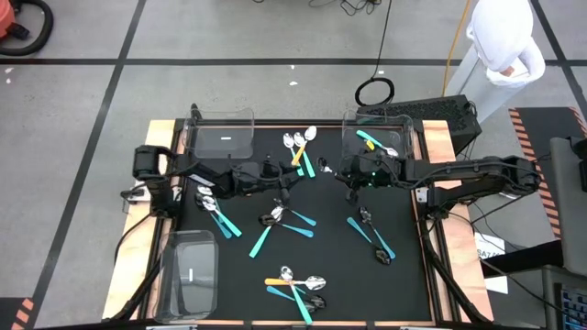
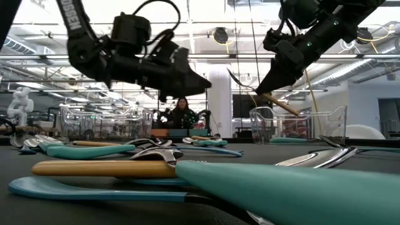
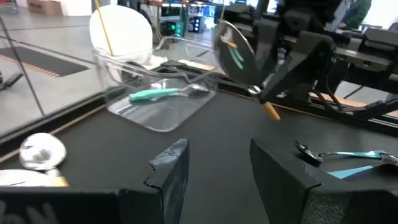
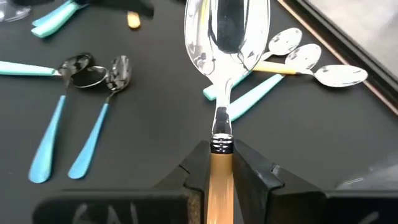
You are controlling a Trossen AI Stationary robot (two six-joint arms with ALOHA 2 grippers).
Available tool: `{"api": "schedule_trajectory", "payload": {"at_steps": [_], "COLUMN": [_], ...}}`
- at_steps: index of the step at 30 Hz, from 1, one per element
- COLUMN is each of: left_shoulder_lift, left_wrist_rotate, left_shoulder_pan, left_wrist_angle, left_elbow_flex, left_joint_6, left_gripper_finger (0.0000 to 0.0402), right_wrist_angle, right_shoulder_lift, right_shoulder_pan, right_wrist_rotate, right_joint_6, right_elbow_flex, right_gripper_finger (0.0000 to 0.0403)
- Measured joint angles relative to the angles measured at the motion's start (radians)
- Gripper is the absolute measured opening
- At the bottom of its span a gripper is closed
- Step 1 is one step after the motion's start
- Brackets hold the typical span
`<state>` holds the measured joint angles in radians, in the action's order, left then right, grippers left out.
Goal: Sort silverware by color (type)
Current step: Put the yellow spoon into the top left bin
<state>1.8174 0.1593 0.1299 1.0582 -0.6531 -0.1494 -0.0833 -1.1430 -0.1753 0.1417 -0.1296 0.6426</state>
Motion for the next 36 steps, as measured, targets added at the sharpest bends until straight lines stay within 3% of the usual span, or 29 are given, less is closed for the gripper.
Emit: {"api": "schedule_trajectory", "payload": {"at_steps": [5, 15, 26, 32, 36], "left_shoulder_lift": [0.042, 0.044, 0.044, 0.044, 0.041], "left_wrist_rotate": [-0.002, 0.002, 0.006, 0.009, 0.009], "left_shoulder_pan": [-0.014, -0.012, -0.01, -0.01, -0.015], "left_wrist_angle": [-0.007, -0.073, -0.075, -0.076, -0.111], "left_elbow_flex": [-0.023, -0.023, -0.022, -0.022, -0.022], "left_joint_6": [0.0, 0.06, 0.137, 0.132, 0.13], "left_gripper_finger": [0.0173, 0.0173, 0.0173, 0.0173, 0.0173], "right_wrist_angle": [-0.012, -0.161, -0.297, -0.29, -0.247], "right_shoulder_lift": [0.009, 0.081, 0.179, 0.169, 0.14], "right_shoulder_pan": [0.0, 0.0, -0.059, -0.162, -0.185], "right_wrist_rotate": [-0.003, 0.128, 0.413, 0.391, 0.178], "right_joint_6": [0.01, -0.078, -0.041, 0.019, -0.009], "right_elbow_flex": [0.001, 0.001, 0.001, 0.025, 0.03], "right_gripper_finger": [0.0044, 0.0044, 0.0044, 0.0044, 0.0047]}}
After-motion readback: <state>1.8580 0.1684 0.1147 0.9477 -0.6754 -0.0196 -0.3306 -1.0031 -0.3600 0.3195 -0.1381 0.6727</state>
